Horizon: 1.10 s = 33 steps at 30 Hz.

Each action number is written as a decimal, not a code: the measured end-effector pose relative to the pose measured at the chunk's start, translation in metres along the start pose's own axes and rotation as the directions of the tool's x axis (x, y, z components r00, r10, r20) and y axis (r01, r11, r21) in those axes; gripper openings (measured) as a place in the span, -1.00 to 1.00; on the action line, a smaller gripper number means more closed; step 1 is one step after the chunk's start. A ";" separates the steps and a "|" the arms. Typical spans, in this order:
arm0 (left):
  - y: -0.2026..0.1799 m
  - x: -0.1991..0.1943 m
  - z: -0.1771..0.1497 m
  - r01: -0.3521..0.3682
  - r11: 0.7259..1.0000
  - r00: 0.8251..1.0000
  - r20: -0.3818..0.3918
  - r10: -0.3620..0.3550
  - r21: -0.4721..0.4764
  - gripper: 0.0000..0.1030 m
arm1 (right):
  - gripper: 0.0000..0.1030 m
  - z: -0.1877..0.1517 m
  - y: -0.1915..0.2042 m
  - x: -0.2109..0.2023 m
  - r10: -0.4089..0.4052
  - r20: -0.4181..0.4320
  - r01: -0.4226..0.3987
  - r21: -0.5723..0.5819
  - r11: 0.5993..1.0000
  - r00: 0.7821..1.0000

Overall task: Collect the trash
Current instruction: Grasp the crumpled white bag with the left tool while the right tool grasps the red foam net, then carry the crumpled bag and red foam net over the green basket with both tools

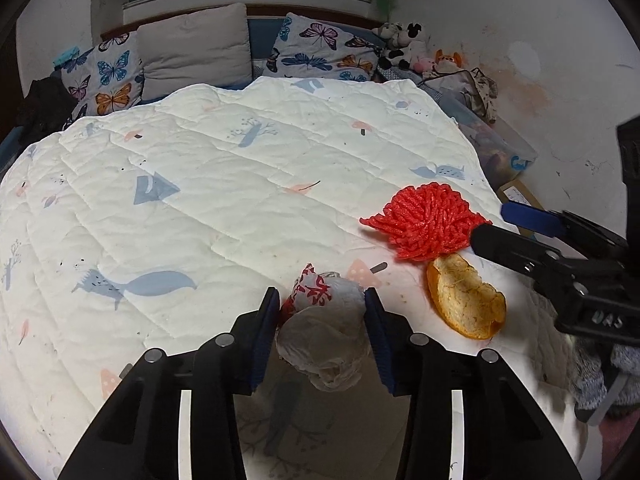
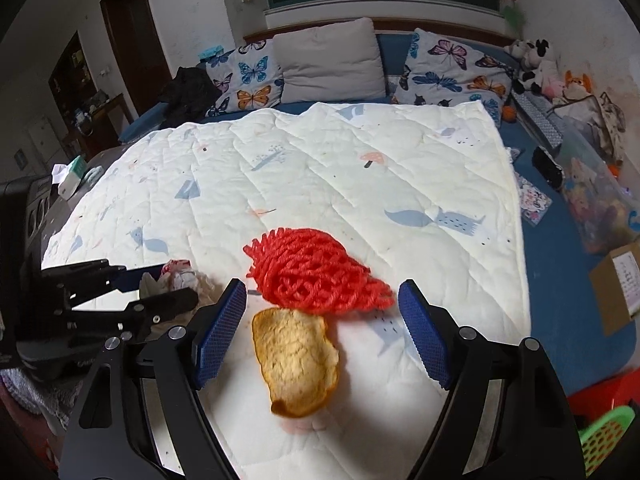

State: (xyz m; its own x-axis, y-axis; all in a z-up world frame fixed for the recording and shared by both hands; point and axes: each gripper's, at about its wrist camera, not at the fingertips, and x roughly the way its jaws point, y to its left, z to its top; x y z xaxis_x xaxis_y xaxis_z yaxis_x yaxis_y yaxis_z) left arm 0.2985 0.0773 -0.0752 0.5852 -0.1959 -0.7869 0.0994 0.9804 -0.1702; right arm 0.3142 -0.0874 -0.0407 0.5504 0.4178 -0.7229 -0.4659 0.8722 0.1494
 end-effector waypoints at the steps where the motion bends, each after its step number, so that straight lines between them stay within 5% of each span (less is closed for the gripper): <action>1: 0.000 -0.001 0.000 0.001 1.000 1.000 0.005 -0.001 0.003 -0.23 | 0.52 0.001 0.000 0.002 0.005 -0.001 -0.005 -0.001 1.000 1.000; 12: 0.015 -0.019 -0.001 -0.005 0.999 0.999 0.047 0.007 -0.032 -0.26 | 0.52 0.013 0.002 0.041 0.039 -0.058 -0.038 0.011 0.999 0.998; 16: 0.019 -0.020 -0.003 -0.007 0.999 0.999 0.047 0.009 -0.039 -0.26 | 0.37 0.010 0.002 0.048 0.044 -0.068 -0.043 0.019 0.999 0.997; 22: 0.017 -0.023 -0.004 -0.002 0.999 0.999 0.054 0.005 -0.045 -0.26 | 0.09 0.007 0.002 0.037 0.043 -0.046 -0.042 0.019 0.999 0.998; 33: -0.007 -0.052 -0.006 0.019 1.000 0.995 0.098 -0.018 -0.013 -0.26 | 0.07 0.000 -0.004 -0.015 0.045 0.038 -0.047 0.048 0.998 0.998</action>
State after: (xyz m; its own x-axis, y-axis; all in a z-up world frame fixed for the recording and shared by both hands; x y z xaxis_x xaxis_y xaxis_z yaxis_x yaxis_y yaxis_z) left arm 0.2624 0.0801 -0.0368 0.6595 -0.2105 -0.7216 0.1001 0.9760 -0.1933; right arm 0.3078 -0.0967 -0.0298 0.5547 0.4660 -0.6893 -0.4576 0.8628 0.2151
